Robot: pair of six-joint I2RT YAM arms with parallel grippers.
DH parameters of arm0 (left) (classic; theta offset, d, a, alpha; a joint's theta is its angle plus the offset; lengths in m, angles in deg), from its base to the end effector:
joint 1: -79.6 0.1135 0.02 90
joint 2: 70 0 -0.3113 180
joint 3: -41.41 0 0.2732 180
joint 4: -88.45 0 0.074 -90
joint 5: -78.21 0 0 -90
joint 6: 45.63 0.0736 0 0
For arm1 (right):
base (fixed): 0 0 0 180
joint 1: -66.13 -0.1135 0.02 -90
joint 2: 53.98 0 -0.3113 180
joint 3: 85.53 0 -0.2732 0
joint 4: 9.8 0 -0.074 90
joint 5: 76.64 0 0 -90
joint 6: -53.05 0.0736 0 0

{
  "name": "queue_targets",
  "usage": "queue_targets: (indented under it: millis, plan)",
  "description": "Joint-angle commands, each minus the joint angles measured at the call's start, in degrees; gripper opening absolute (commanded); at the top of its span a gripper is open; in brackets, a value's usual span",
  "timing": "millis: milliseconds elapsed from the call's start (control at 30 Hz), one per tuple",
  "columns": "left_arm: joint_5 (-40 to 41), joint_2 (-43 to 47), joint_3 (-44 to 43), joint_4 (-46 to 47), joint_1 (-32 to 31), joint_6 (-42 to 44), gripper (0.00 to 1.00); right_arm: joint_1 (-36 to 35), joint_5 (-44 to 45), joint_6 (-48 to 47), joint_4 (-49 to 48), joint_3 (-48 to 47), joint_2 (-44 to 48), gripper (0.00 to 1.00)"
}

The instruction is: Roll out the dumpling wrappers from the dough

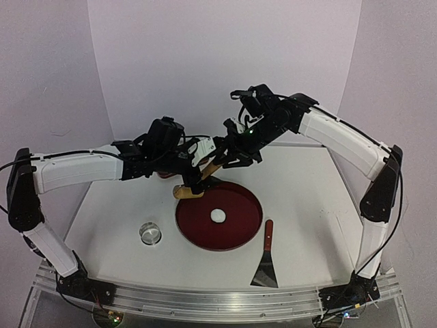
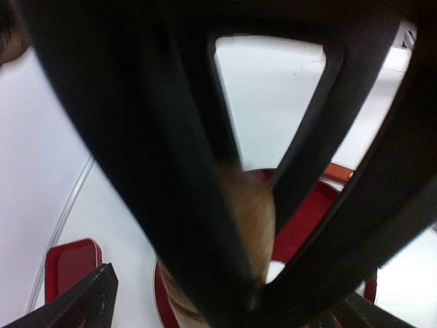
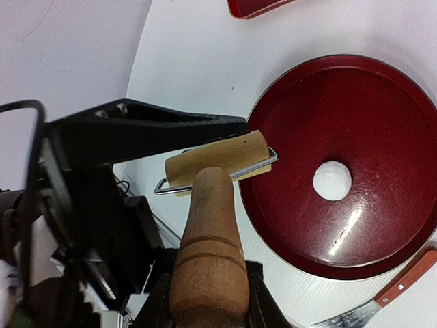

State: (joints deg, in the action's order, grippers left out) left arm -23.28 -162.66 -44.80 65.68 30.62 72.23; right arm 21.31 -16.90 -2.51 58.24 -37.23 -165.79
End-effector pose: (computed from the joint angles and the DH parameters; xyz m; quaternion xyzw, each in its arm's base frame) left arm 0.2734 -0.3367 0.3224 0.5730 0.6410 -0.1771 0.4790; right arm 0.3174 0.3677 0.3930 -0.1744 0.8895 0.4077 0.1100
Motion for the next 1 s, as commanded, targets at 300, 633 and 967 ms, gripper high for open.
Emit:
queue_targets:
  millis: [300, 633, 967]
  plan:
    - [3.7, 15.9, 11.3, 6.9, 0.3, -21.2, 1.00, -0.9, 5.4, -3.3, -3.9, 0.5, 3.0, 0.00]
    - [9.9, 25.7, 22.0, 7.9, 1.2, -20.2, 0.96, -0.9, 3.7, 0.8, -3.8, -4.9, 2.0, 0.00]
    - [10.9, 18.4, 15.8, 4.2, 1.7, -13.3, 0.80, -0.9, 2.8, 1.8, -3.9, -5.9, 1.0, 0.00]
